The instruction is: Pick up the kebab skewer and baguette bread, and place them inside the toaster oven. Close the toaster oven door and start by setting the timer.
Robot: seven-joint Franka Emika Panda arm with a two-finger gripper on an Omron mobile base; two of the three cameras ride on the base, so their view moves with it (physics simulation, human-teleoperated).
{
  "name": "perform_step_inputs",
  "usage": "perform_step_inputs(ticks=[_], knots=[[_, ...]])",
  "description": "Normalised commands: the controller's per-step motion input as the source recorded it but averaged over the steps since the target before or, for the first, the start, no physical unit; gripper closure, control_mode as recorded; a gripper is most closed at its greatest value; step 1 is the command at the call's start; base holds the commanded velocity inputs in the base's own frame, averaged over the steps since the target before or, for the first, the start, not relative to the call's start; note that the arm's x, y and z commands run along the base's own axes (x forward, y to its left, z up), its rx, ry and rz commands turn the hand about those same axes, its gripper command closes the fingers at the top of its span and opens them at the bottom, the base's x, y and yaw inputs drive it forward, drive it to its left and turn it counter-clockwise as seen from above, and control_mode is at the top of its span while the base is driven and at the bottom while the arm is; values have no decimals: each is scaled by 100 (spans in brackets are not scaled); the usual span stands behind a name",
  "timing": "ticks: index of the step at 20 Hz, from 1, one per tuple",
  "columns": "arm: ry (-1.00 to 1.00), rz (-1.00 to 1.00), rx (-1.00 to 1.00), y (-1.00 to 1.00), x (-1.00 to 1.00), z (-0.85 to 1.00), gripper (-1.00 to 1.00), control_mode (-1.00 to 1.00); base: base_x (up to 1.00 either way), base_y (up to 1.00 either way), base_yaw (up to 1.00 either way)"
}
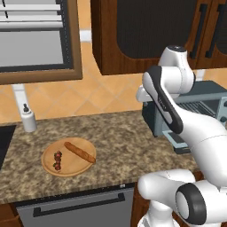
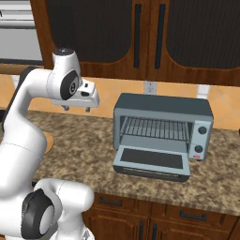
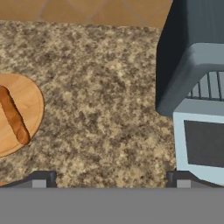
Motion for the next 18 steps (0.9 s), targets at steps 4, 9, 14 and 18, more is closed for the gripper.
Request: perform_step_inputs(ticks=[4, 9, 14, 18], knots=[[0, 0, 0, 0, 0, 0, -100, 100, 0, 0, 0], [0, 0, 0, 0, 0, 0, -100, 100, 0, 0, 0], [0, 0, 0, 0, 0, 0, -100, -100, 0, 0, 0], [0, 0, 0, 0, 0, 0, -100, -100, 0, 0, 0]])
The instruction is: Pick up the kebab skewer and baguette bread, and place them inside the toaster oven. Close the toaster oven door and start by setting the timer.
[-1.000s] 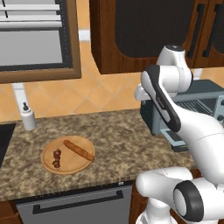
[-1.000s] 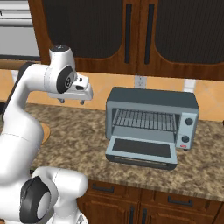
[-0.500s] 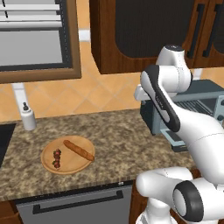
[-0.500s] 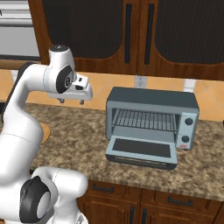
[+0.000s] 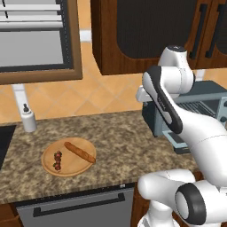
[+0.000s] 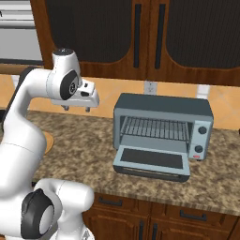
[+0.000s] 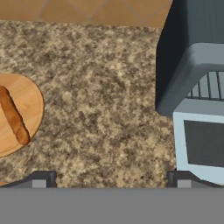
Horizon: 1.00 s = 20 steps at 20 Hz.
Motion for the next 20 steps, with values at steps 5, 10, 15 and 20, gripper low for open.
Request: perform_step_inputs(ticks=[5, 10, 15, 20], knots=[[0, 0, -3, 0, -1, -8, -100, -100, 0, 0, 0], [-18, 12, -1, -47, -35, -19, -100, -100, 0, 0, 0], [-29, 37, -6, -84, -34, -8, -100, -100, 0, 0, 0], [-40, 28, -11, -53, -5, -17, -100, -100, 0, 0, 0]])
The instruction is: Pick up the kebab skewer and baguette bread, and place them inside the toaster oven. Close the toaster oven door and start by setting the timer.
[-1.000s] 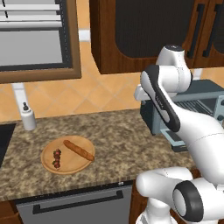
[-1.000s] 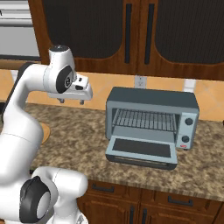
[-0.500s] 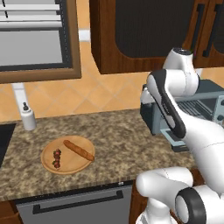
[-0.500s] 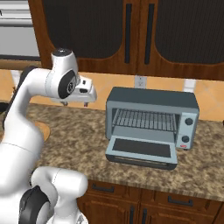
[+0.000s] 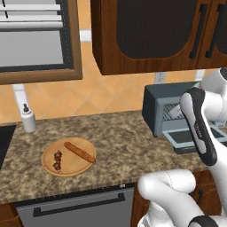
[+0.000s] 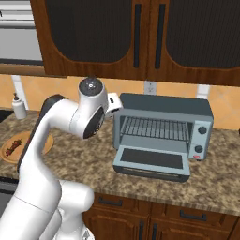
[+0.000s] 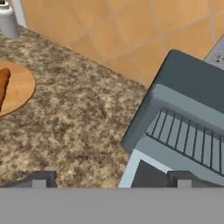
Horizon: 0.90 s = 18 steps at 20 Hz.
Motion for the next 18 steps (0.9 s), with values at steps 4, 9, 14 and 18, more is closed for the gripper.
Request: perform_step_inputs(ticks=[4, 9, 14, 18], knots=[[-51, 22, -7, -50, 0, -30, -100, -100, 0, 0, 0], [-19, 17, -8, -72, 0, -40, -100, -100, 0, 0, 0], [-5, 10, -5, -69, 4, -31, -100, -100, 0, 0, 0], [0, 5, 0, -56, 29, -18, -100, -100, 0, 0, 0]])
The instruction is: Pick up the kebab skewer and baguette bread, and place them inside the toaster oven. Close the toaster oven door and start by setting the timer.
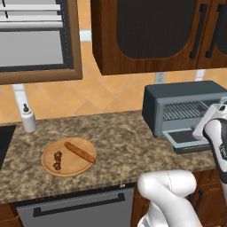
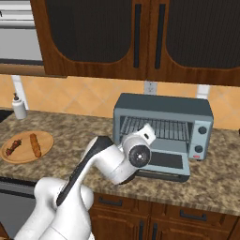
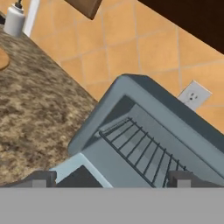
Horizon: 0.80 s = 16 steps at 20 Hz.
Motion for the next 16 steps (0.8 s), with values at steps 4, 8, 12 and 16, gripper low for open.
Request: perform_step_inputs(ticks=[4, 8, 12, 16], knots=[[5, 4, 0, -32, 56, -19, -100, -100, 0, 0, 0], [10, 2, 1, -6, 58, -8, -100, -100, 0, 0, 0], [9, 1, 4, -2, 45, -16, -100, -100, 0, 0, 0], [0, 0, 9, -13, 3, -34, -100, -100, 0, 0, 0]])
